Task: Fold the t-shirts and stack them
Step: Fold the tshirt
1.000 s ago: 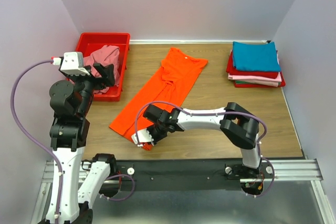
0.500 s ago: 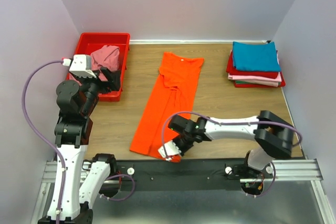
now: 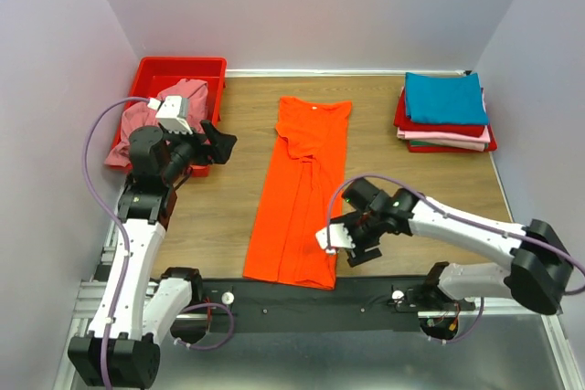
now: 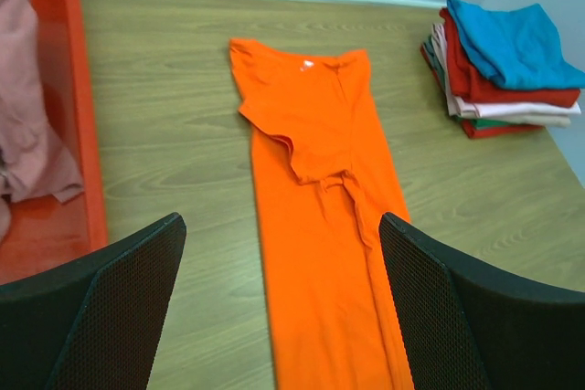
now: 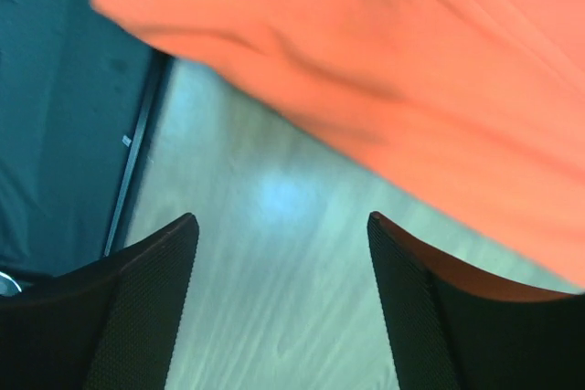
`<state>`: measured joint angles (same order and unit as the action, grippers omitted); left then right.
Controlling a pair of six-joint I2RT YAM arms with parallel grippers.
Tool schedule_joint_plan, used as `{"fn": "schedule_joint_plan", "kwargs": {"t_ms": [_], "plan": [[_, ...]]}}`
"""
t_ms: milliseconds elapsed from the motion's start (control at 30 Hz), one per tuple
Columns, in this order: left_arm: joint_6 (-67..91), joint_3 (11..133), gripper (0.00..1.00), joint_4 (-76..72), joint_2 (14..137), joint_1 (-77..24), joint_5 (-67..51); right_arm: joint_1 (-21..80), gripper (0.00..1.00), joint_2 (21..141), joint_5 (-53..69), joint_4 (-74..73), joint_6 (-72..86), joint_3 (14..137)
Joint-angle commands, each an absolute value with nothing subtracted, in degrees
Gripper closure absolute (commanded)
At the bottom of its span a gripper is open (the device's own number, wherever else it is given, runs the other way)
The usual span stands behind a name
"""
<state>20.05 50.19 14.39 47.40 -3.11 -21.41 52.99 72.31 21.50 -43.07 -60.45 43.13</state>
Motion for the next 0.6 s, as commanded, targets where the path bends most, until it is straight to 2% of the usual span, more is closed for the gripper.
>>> {"fn": "schedule_joint_plan", "kwargs": {"t_ms": [0,267,467,567], "plan": [[21.53,48.08,0.06,10.38,50.35,-3.25,-26.72,48.25,0.18,67.77,23.91,-47.2,-60.91,44.39],[21.71,47.11,0.07,5.63,61.16,-8.43,-24.44,32.27,0.14,57.58,25.66,-44.22,-57.14,41.66],[21.36,52.02,0.09,2.47,72.57,-12.56,-21.45,19.97,0.13,55.64,33.47,-39.56,-51.51,40.96],[21.01,53.7,0.1,1.94,77.23,-13.18,-20.92,17.94,0.13,55.98,33.23,-38.24,-49.23,41.13]]}}
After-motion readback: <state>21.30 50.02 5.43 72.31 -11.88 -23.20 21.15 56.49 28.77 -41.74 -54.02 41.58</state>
